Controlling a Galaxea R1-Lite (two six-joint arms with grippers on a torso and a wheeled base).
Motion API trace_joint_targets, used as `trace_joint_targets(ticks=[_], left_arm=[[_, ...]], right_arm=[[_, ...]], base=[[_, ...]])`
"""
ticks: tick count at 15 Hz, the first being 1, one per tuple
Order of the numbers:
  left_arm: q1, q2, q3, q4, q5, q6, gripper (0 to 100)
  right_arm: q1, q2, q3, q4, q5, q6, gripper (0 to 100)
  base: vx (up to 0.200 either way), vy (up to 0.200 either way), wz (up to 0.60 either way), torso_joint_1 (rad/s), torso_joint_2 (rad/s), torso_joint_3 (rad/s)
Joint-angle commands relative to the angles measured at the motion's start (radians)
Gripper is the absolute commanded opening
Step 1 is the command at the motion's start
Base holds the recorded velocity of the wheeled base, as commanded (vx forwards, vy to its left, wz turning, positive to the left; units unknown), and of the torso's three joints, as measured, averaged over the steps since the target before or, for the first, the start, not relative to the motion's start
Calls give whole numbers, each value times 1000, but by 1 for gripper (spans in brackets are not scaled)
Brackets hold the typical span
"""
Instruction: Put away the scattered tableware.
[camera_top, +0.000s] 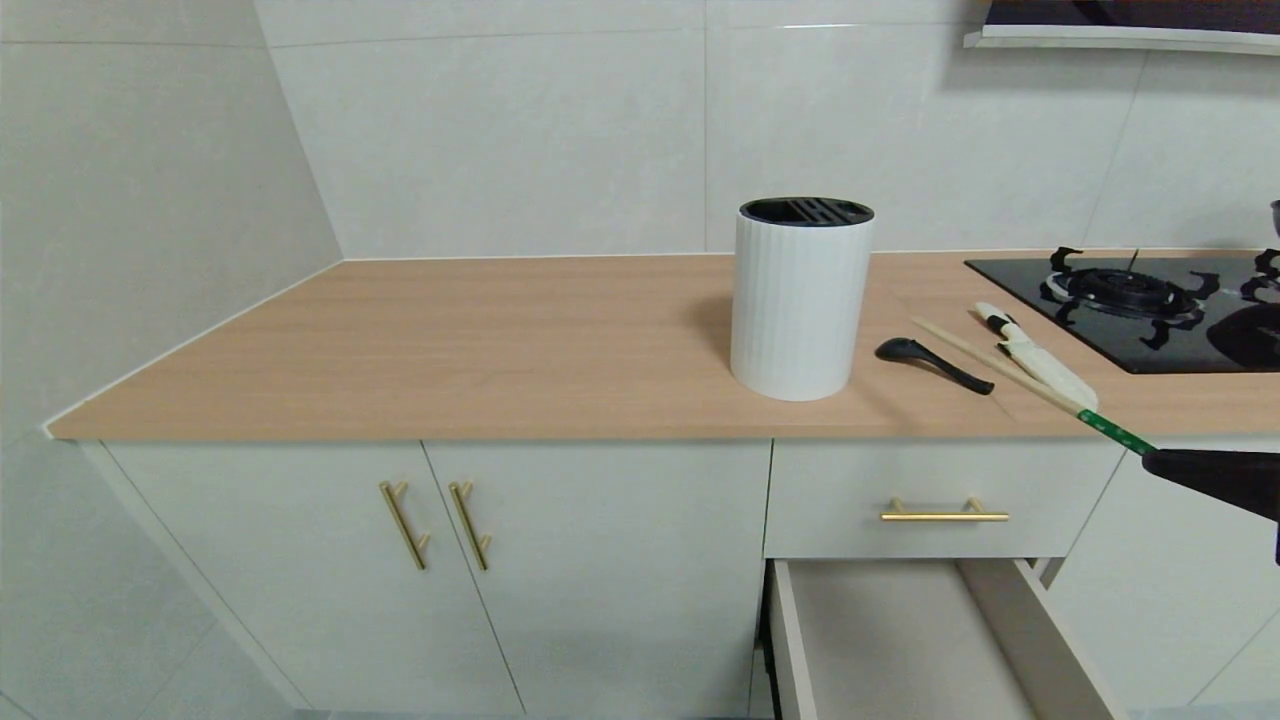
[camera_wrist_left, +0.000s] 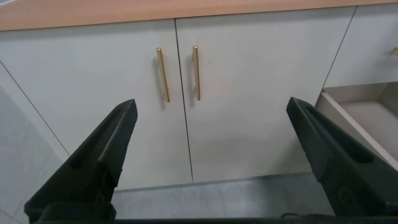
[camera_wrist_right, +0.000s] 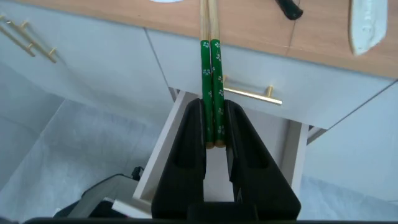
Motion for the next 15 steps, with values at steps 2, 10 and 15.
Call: trace_joint_targets(ticks=[2, 10, 15], left_arm=[[0, 0, 0, 0, 0, 0, 100], [0, 0, 0, 0, 0, 0, 100], [0, 0, 0, 0, 0, 0, 100]], right_arm=[[36, -34, -7, 34, 5, -14, 0], [134, -8, 7, 91, 5, -15, 0], [185, -8, 9, 129, 5, -20, 0]], base=[[0, 0, 0, 0, 0, 0], [0, 0, 0, 0, 0, 0], [0, 0, 0, -7, 12, 9]])
